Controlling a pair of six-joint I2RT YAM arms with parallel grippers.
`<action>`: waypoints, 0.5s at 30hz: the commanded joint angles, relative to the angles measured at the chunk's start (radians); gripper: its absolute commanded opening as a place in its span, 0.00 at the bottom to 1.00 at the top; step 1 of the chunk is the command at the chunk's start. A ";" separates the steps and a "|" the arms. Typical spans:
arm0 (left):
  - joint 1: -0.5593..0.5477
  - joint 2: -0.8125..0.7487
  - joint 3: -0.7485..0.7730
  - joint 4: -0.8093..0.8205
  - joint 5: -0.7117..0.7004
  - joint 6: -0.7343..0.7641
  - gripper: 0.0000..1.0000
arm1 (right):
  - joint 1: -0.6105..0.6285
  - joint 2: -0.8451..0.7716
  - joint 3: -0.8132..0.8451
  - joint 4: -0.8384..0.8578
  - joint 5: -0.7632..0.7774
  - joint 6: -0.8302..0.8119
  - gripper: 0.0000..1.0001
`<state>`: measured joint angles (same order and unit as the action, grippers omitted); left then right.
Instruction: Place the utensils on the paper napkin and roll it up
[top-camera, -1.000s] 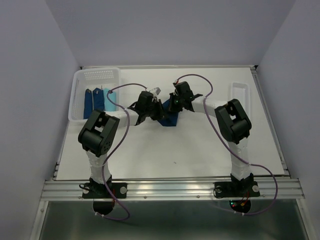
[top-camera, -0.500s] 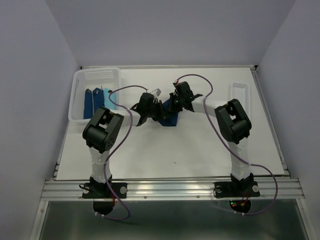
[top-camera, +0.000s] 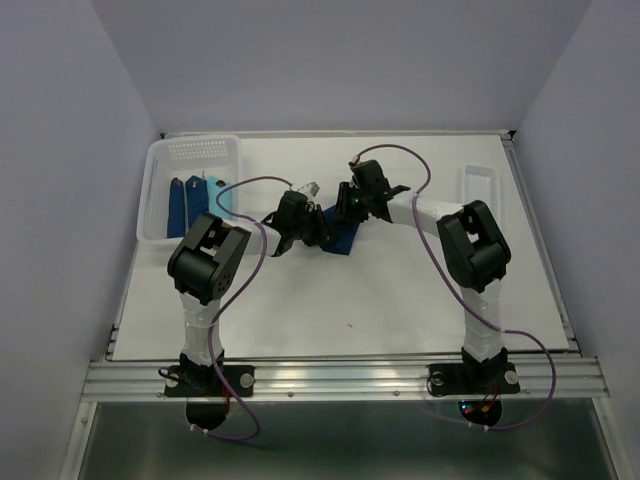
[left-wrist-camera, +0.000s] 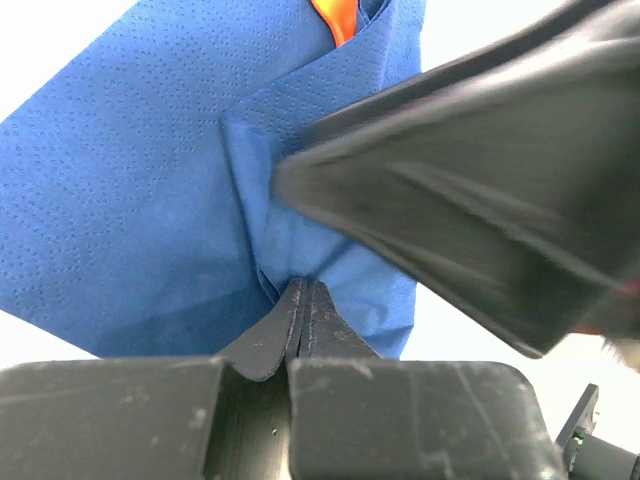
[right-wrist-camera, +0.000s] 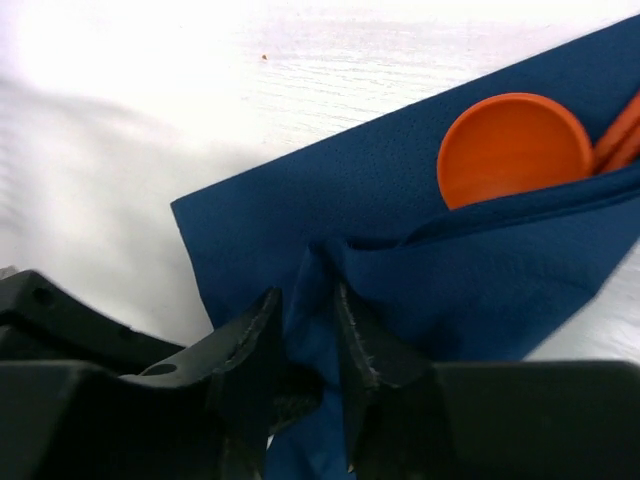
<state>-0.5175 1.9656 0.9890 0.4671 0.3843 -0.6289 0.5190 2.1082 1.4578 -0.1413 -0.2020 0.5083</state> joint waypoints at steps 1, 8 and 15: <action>-0.004 -0.005 -0.039 -0.013 -0.028 0.012 0.00 | 0.010 -0.155 0.006 -0.026 0.065 -0.042 0.41; -0.004 -0.010 -0.043 -0.012 -0.027 0.017 0.00 | 0.010 -0.278 -0.125 -0.027 0.095 -0.057 0.24; -0.004 -0.010 -0.044 -0.013 -0.025 0.020 0.00 | 0.052 -0.261 -0.226 0.005 0.053 -0.037 0.01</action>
<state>-0.5171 1.9656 0.9745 0.4946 0.3847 -0.6338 0.5297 1.8236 1.2671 -0.1532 -0.1299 0.4683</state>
